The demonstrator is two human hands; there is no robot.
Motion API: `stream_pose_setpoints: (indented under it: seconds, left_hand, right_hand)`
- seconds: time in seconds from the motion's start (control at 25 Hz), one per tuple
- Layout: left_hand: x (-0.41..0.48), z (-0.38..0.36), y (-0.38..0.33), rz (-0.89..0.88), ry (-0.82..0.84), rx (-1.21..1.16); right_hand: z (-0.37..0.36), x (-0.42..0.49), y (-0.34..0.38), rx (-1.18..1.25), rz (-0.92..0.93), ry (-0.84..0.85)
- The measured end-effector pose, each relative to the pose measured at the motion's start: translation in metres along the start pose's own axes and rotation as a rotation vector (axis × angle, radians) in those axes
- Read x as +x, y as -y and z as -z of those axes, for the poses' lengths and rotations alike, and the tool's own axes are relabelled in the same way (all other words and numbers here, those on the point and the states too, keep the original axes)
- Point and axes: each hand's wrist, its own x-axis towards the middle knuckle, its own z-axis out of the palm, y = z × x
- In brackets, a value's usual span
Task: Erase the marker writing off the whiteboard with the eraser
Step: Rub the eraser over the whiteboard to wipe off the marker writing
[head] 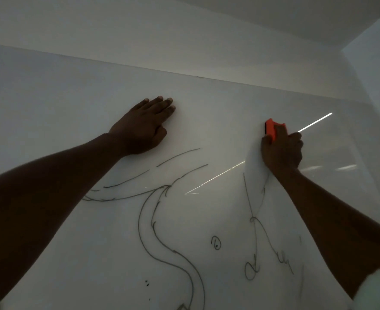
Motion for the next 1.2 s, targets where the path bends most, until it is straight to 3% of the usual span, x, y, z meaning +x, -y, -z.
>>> stream_pose_setpoints:
  seconds: [0.04,0.12,0.28,0.36,0.4,0.52,0.6,0.68,0.84,0.88,0.92,1.04,1.08,1.12,1.2]
  left_hand:
    - [0.000,0.000,0.000,0.001,-0.010,-0.011]
    - [-0.001,-0.001,-0.002,0.021,-0.031,-0.037]
    - [-0.003,0.006,-0.005,0.028,-0.025,-0.062]
    - [-0.010,0.014,0.001,0.007,-0.019,-0.039]
    - [-0.017,0.018,0.008,0.000,-0.022,-0.009]
    - [-0.056,0.034,0.039,0.068,-0.054,0.058]
    - [-0.088,0.041,0.062,0.099,-0.080,0.091]
    - [-0.109,0.043,0.072,0.103,-0.084,0.101]
    - [-0.119,0.044,0.075,0.106,-0.089,0.064]
    - [-0.123,0.045,0.077,0.100,-0.088,0.060]
    - [-0.129,0.045,0.081,0.093,-0.087,0.059]
    - [-0.143,0.046,0.088,0.104,-0.091,0.046]
    - [-0.144,0.046,0.088,0.109,-0.094,0.034]
    - [-0.144,0.046,0.087,0.115,-0.093,0.024]
    - [-0.144,0.047,0.086,0.125,-0.089,0.010]
  right_hand:
    - [-0.001,-0.003,0.012,-0.005,-0.094,0.004]
    - [0.002,-0.028,0.045,0.008,-0.041,0.021]
    - [0.007,-0.122,0.087,0.087,0.622,0.053]
    - [0.011,-0.127,0.087,0.052,0.825,0.060]
    - [0.013,-0.116,0.085,0.020,0.779,0.053]
    - [0.013,-0.081,0.088,0.022,0.300,0.034]
    - [0.011,-0.097,0.104,0.024,0.178,0.021]
    - [0.008,-0.141,0.124,0.073,0.360,-0.001]
    - [0.011,-0.184,0.126,0.195,1.013,0.063]
    - [0.012,-0.168,0.124,0.181,1.023,0.072]
    - [0.012,-0.153,0.123,0.146,0.915,0.063]
    - [0.011,-0.131,0.138,0.101,0.297,-0.010]
    - [0.012,-0.148,0.154,0.107,0.220,-0.010]
    - [0.012,-0.176,0.170,0.137,0.251,-0.001]
    - [0.013,-0.253,0.196,0.268,0.585,0.049]
